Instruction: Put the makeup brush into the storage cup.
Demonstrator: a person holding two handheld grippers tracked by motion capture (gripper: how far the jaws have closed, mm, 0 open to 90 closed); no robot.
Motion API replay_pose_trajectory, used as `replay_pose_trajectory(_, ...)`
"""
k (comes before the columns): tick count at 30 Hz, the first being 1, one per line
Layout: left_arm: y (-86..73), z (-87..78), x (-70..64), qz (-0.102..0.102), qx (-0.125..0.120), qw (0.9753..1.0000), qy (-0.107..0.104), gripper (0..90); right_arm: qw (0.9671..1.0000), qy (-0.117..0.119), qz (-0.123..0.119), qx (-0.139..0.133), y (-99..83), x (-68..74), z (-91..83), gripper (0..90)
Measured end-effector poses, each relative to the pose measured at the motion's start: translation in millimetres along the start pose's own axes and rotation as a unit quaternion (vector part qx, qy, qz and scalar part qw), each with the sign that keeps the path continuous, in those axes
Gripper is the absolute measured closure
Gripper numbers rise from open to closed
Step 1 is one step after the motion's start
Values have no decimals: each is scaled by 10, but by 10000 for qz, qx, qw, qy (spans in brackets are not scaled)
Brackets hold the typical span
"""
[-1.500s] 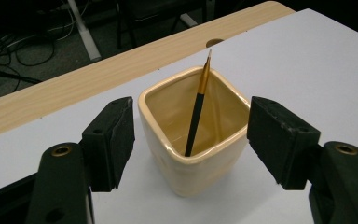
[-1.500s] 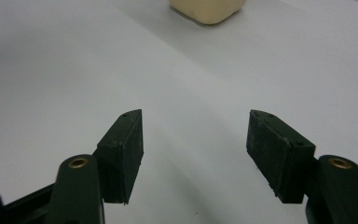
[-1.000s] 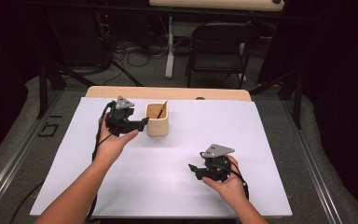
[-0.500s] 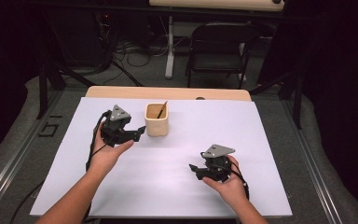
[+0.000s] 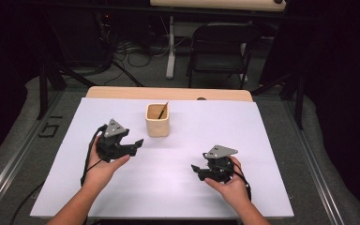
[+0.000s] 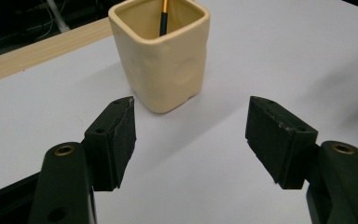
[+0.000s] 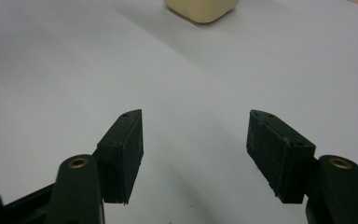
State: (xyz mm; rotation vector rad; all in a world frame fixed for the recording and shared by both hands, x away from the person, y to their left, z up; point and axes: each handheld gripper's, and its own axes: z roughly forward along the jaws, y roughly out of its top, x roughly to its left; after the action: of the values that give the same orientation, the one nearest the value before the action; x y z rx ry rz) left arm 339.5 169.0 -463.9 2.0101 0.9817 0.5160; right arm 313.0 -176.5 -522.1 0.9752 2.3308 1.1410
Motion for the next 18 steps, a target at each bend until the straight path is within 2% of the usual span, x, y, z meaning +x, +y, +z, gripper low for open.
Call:
replay_pose_trajectory(5,-150,-49,-24,44,28,10000,11,339,10000,-36,-1,-1,-22,-6,-21,362)
replay_pose_trajectory(12,-332,-139,-53,97,-65,9999,20,340,9999,-110,15,23,-117,-57,-99,362)
replay_pose_trajectory(18,-512,-172,-61,27,-76,10000,-21,340,9999,-129,6,13,-174,-66,-145,360)
